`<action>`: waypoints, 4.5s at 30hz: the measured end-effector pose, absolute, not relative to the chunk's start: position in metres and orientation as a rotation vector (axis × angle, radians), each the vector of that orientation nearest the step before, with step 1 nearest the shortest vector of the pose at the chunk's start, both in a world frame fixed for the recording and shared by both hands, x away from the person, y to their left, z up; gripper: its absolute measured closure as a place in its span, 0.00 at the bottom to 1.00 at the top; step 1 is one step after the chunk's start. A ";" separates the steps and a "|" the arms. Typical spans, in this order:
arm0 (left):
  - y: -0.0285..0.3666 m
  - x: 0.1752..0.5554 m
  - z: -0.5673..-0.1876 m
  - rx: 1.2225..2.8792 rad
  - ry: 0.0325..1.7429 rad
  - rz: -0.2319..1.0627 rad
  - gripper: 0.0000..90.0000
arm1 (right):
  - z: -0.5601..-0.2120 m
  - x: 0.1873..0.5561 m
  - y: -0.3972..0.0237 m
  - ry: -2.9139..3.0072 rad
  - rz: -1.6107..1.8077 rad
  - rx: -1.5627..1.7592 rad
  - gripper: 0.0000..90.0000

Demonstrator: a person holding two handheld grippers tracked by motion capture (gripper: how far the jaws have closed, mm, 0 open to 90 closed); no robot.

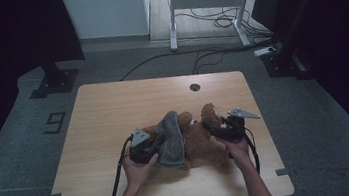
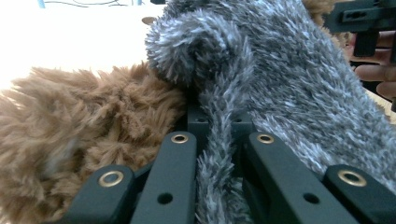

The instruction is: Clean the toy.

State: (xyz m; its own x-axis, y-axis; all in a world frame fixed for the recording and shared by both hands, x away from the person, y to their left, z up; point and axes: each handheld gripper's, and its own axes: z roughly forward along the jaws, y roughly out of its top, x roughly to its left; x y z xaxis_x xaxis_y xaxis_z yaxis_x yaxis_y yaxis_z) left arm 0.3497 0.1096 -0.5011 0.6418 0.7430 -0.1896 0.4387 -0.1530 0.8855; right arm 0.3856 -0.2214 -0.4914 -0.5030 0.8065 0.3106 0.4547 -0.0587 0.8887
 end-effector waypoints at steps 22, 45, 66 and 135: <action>0.113 0.358 -0.431 1.749 0.912 0.311 0.93 | -0.514 0.344 -0.227 1.920 1.511 1.075 0.70; -0.023 0.389 -0.439 2.015 0.813 0.237 0.94 | -0.519 0.345 -0.227 1.920 1.478 1.060 0.71; 0.079 0.372 -0.439 1.974 0.909 0.360 0.94 | -0.519 0.347 -0.228 1.902 1.500 1.050 0.72; 0.120 0.393 -0.440 1.932 1.063 0.301 0.94 | -0.521 0.350 -0.233 1.873 1.584 1.056 0.73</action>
State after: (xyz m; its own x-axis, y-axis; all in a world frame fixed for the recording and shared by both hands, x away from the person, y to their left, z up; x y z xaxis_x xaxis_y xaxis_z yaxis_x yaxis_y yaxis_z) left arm 0.3929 0.1202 -0.4397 0.6036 0.7744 -0.1897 0.5598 -0.2423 0.7924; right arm 0.3497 -0.2331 -0.5211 -0.5954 0.7937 0.1251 0.2552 0.0392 0.9661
